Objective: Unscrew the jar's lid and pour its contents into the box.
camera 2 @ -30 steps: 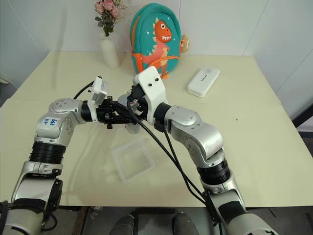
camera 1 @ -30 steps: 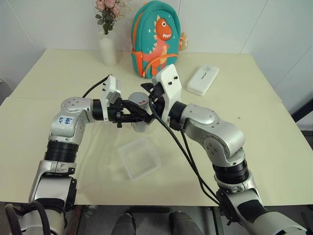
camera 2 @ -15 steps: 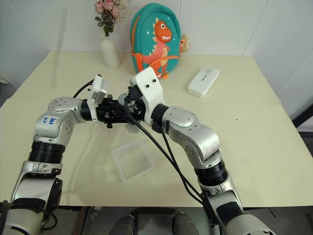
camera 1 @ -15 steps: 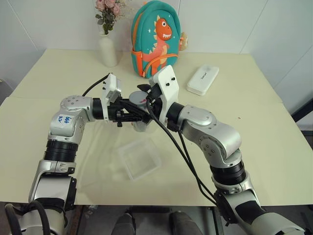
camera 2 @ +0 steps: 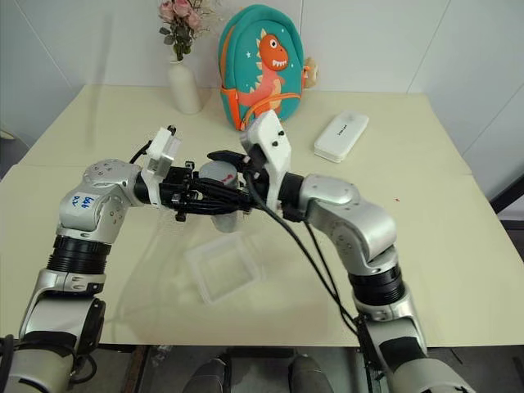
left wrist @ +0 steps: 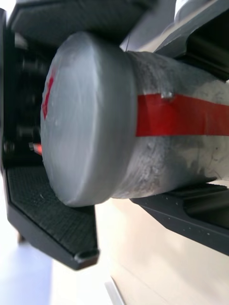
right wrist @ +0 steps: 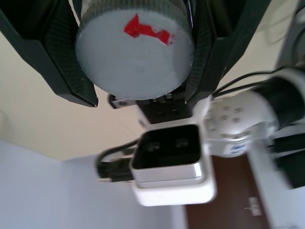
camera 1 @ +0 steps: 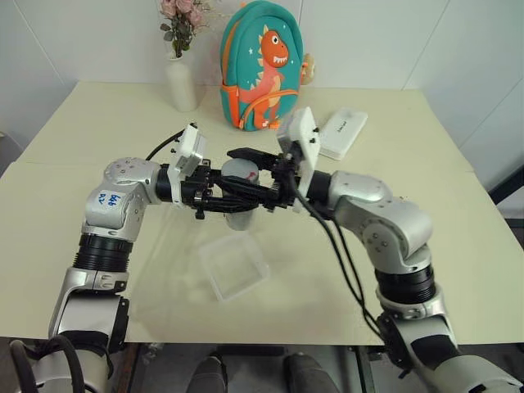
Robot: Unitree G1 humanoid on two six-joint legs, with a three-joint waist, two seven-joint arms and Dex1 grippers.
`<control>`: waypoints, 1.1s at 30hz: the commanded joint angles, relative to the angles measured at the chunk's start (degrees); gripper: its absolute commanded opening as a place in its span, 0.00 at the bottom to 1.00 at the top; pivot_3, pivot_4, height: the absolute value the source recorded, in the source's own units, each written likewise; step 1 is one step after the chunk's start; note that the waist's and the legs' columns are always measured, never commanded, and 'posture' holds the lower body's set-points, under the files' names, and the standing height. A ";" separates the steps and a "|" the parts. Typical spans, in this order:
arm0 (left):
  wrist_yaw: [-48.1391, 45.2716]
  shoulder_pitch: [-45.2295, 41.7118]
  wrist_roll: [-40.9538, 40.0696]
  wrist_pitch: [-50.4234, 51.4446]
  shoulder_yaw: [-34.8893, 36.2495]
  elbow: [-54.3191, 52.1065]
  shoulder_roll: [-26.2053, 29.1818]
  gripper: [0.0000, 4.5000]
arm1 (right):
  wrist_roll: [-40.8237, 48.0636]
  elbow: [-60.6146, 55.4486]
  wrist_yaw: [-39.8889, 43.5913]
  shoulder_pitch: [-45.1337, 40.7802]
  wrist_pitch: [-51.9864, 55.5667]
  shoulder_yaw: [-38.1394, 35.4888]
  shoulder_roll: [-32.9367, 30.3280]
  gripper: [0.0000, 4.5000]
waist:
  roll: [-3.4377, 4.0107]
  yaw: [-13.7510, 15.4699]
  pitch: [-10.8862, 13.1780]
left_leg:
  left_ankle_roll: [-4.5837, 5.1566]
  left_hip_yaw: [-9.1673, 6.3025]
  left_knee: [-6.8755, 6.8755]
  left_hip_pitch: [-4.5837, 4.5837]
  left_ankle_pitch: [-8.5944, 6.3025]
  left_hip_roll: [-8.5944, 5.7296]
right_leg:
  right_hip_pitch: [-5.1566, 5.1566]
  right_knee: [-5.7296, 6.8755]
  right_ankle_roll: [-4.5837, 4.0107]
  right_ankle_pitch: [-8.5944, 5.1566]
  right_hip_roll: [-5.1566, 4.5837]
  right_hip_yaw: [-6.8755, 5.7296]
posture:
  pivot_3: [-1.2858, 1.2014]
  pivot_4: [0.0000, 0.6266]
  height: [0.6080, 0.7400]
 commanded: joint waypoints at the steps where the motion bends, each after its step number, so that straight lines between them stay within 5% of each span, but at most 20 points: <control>1: 1.73 -1.30 0.43 -1.07 3.38 3.68 1.83 0.46 | 6.55 -2.00 13.72 -0.78 -2.15 1.79 -1.84 0.58 | 0.02 -0.09 0.02 | 0.00 0.00 0.00 0.00 0.00 0.00 | 0.00 0.01 0.00 0.00 0.01 0.00 | 0.52 0.24 1.00; 11: 0.74 -2.16 0.22 -3.22 2.23 5.83 1.66 0.46 | 2.05 6.14 21.24 -3.76 -9.29 3.92 -3.12 0.58 | 0.10 -0.07 0.07 | 0.00 -0.02 0.05 0.00 0.00 0.01 | -0.01 0.02 0.01 -0.01 0.01 0.00 | 0.52 0.24 1.00; 16: 3.54 -1.47 -0.29 -4.29 3.25 4.72 0.29 0.46 | 1.42 5.27 12.25 -4.91 -7.72 1.58 0.11 0.94 | 0.12 -0.11 0.08 | 0.00 -0.04 0.05 -0.01 0.00 0.01 | -0.02 0.03 0.01 -0.01 0.01 -0.01 | 0.52 0.24 1.00; 33: 6.86 1.34 -1.56 -2.91 2.95 -0.97 -2.79 0.46 | -1.97 0.25 -9.00 -2.74 -1.36 0.52 6.21 0.94 | 0.13 0.01 0.08 | -0.02 -0.07 0.05 -0.02 0.01 0.00 | -0.03 0.08 0.01 -0.01 0.00 -0.01 | 0.52 0.24 1.00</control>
